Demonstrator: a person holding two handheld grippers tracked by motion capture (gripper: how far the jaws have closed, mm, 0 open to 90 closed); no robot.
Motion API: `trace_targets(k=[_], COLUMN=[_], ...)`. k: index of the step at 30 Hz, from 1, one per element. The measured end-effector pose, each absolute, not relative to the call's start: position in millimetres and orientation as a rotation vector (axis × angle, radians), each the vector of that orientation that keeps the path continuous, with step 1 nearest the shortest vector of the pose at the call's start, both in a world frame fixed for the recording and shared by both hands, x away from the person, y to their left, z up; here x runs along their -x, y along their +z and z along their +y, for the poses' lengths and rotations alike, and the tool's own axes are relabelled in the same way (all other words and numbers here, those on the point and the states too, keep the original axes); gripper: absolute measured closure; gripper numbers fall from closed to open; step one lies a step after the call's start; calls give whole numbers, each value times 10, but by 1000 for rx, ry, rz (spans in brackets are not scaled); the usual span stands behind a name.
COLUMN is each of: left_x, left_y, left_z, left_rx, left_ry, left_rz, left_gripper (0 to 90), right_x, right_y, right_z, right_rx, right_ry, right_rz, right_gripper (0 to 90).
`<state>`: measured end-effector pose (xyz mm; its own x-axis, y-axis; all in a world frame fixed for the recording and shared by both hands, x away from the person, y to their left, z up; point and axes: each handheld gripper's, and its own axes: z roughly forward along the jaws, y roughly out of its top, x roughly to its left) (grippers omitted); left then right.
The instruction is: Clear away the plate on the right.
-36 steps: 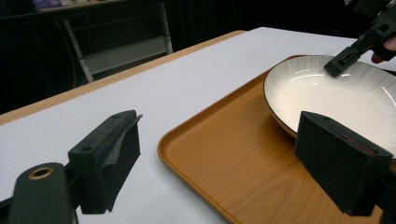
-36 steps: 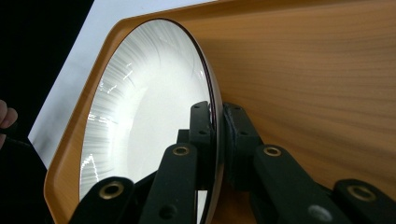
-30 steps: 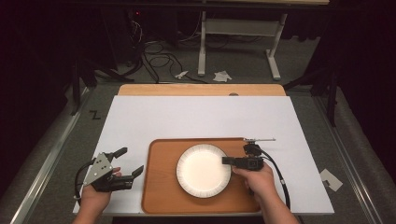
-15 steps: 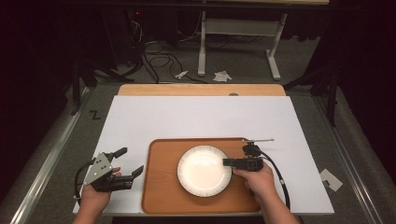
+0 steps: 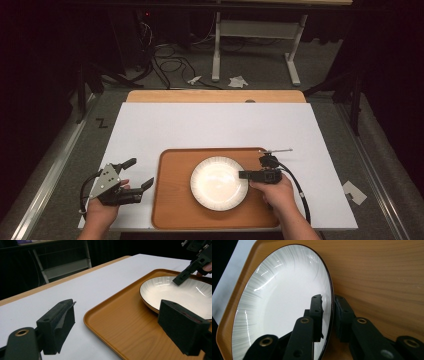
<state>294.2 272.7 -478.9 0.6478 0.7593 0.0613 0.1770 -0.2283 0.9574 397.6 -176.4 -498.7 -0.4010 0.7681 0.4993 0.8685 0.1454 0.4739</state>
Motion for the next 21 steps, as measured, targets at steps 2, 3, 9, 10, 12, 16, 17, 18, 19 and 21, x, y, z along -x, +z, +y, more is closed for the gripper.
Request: trace_targets(k=[2,3,9,10,12,16,17,18,19,21], left_x=[-2943,-2943,-2952,-2953,-2954,-2955,-2956,-2956,-2955,-2954], left_y=[-4789,-4790,-4797,-4798,-4798,-4798,-4799,-4799,-4799,-4799], left_z=[2728,2726,2720,2718,2719,2726,2726,2726,2725,2725], left_rx=[-1753,-1755,-1757,-1758,-1761,-1757,-1755,-1754,-1754,-1758], left_ry=[653,650,644,643,645,643,640,639,638,640], left_rz=[761,761,764,762,760,765,766,767,767,765], left_gripper=[149,148,143,143,143,143,144,144,143,143], right_x=[-3974,-3974,-3960,-3953,-3948,-3930,-3923,-3916,-3908,-3901], right_y=[-4985,-4982,-4927,-4912,-4881,-4775,-4744,-4706,-4650,-4566], right_z=[-1765,-1766,-1790,-1795,-1813,-1882,-1901,-1920,-1951,-2009], right_rx=[1628,1626,1612,1612,1598,1585,1575,1557,1549,1549], right_ry=[-1097,-1099,-1155,-1173,-1214,-1306,-1326,-1344,-1366,-1406], right_rz=[-2271,-2272,-2308,-2323,-2342,-2319,-2320,-2342,-2378,-2404], right_gripper=[779,768,661,639,617,569,576,575,573,543])
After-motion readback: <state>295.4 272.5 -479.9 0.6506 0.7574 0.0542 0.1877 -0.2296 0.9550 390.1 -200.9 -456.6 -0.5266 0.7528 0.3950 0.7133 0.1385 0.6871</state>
